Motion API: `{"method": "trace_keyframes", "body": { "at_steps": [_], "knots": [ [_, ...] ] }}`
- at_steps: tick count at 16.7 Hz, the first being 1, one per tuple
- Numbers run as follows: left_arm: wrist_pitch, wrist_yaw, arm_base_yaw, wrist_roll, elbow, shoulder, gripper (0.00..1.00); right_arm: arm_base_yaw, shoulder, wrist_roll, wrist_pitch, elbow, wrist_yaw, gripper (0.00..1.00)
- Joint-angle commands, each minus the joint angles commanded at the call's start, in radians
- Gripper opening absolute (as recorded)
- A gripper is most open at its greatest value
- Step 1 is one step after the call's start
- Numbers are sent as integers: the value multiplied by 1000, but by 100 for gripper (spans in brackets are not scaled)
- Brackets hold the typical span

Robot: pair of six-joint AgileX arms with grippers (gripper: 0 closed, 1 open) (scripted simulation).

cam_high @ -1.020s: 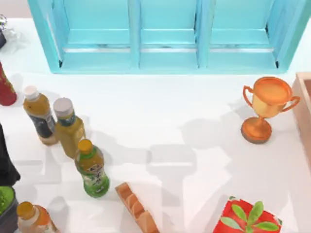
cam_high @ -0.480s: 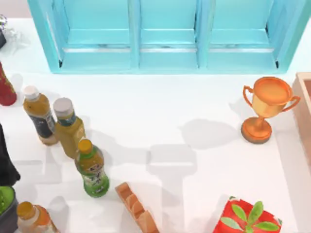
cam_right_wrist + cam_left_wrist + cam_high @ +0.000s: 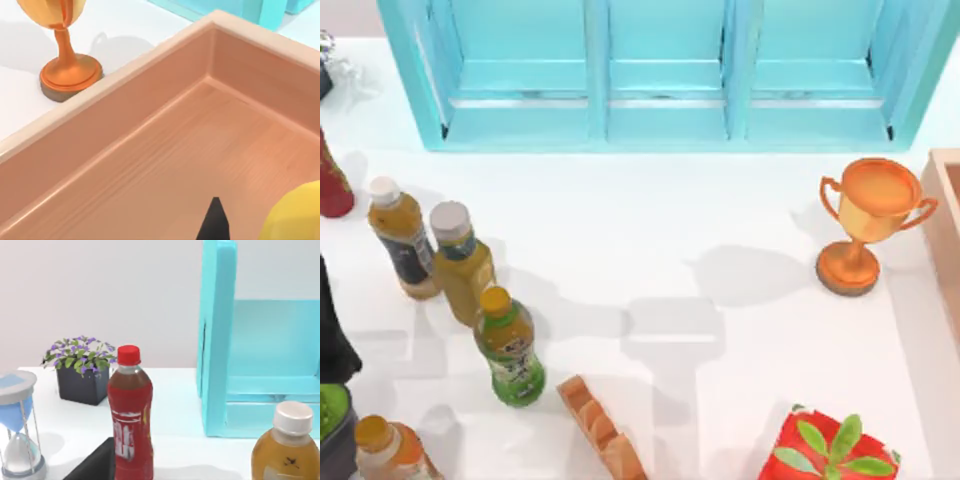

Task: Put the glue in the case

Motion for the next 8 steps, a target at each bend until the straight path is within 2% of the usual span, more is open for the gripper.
{"method": "trace_keyframes", "body": {
  "at_steps": [8],
  "knots": [
    [0,0,0,0,0,0,100,7,-10,27,38,-6,2,0]
  ]
}}
